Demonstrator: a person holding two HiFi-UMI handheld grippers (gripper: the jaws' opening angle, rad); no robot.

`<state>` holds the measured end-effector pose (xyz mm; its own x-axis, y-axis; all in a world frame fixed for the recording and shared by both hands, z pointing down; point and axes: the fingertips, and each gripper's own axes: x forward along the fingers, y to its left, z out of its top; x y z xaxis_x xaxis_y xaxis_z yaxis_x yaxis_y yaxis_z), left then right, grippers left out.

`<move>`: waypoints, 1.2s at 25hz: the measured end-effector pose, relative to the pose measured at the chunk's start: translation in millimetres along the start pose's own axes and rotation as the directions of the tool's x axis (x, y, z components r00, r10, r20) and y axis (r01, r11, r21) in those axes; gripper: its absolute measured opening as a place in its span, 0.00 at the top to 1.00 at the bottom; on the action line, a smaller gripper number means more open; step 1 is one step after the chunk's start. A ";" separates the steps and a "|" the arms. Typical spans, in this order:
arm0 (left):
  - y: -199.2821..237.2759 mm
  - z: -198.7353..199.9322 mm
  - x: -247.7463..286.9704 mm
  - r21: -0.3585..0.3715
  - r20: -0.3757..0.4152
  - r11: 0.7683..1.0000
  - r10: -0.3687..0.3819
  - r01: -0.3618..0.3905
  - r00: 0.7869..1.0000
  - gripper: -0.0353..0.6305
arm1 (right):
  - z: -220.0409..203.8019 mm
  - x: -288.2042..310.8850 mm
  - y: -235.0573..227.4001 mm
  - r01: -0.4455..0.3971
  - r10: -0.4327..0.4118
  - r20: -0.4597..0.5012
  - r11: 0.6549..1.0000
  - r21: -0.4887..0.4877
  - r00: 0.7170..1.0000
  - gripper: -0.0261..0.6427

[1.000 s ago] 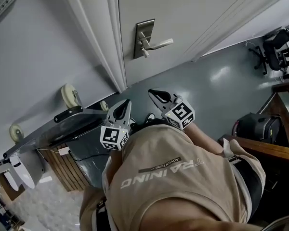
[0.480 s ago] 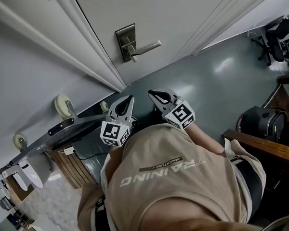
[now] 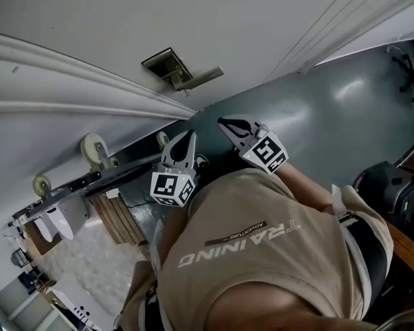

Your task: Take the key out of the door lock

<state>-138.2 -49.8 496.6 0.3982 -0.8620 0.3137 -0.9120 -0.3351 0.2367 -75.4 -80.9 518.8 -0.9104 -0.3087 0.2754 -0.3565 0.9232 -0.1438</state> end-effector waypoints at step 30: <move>52.5 28.0 4.5 -0.001 0.066 0.996 -0.088 0.088 0.994 0.93 | 59.6 11.3 -10.8 0.090 -0.099 0.093 0.991 0.095 0.991 0.94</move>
<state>-187.1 -81.9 484.6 0.4693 -0.8524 0.2305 -0.8732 -0.4091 0.2647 -94.3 -108.0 466.9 -0.8864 -0.4184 0.1982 -0.4552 0.8658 -0.2079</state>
